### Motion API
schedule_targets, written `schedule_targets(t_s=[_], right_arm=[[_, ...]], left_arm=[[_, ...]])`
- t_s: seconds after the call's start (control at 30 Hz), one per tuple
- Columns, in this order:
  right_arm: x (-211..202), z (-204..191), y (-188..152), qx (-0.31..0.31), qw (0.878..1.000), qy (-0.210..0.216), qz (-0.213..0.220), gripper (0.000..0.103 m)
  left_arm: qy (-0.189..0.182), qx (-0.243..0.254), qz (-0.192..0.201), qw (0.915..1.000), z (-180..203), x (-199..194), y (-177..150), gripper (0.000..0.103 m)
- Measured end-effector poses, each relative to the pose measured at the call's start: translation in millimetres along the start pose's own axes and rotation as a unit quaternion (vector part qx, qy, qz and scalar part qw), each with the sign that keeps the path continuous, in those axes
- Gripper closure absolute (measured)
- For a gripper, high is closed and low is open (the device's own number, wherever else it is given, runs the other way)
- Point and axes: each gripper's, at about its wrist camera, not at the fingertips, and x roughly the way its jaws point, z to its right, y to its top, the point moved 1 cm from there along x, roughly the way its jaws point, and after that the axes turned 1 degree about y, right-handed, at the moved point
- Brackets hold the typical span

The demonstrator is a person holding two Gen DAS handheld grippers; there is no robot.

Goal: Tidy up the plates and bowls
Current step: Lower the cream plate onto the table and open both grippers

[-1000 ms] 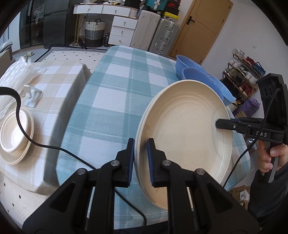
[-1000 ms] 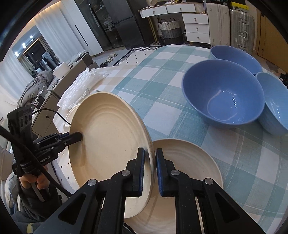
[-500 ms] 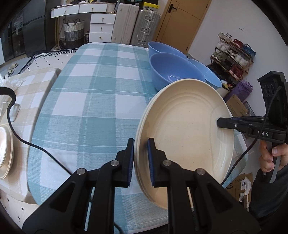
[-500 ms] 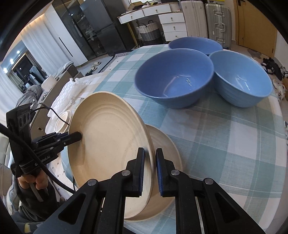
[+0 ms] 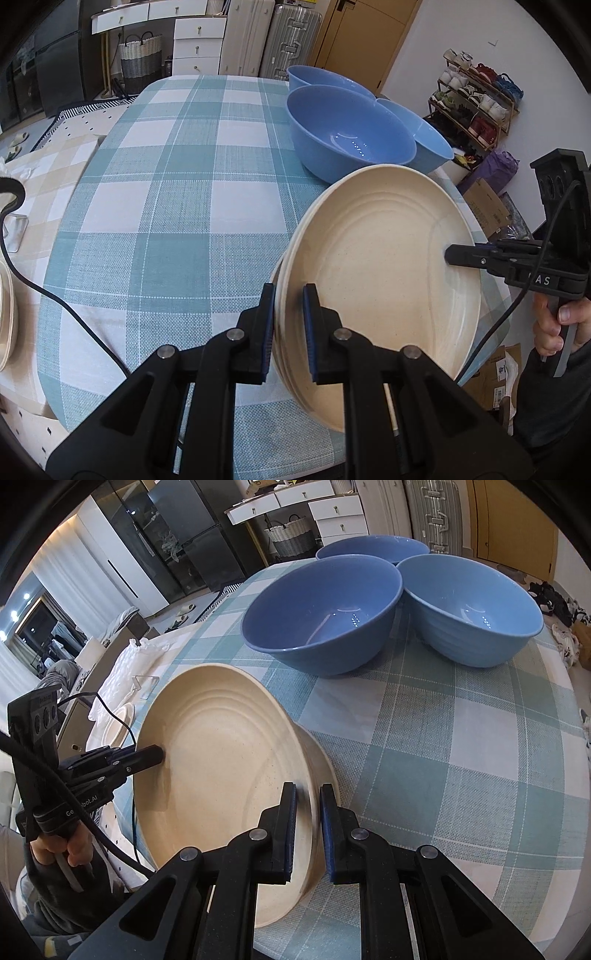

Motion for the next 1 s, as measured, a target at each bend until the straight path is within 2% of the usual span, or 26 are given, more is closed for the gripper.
schedule_targets(t_s=[0.27, 0.47, 0.8, 0.93, 1.0], right_arm=[[26, -3, -4, -0.011, 0.999, -0.031, -0.02, 0.09], [28, -15, -2, -0.035, 0.997, -0.063, -0.013, 0.09], [28, -14, -4, -0.045, 0.996, -0.081, -0.012, 0.089], [22, -10, -4, -0.039, 0.996, -0.082, -0.003, 0.073], [20, -7, -4, -0.035, 0.996, -0.079, 0.0, 0.072]], left_arm=[[0.007, -0.004, -0.017, 0.9998, -5, 26, -6, 0.091], [0.021, -0.001, -0.014, 0.9997, -5, 29, -6, 0.094], [0.031, -0.004, -0.014, 0.9994, -8, 27, -6, 0.096], [0.032, -0.007, -0.008, 0.9994, -11, 23, -5, 0.096], [0.034, -0.008, -0.008, 0.9994, -12, 21, -6, 0.094]])
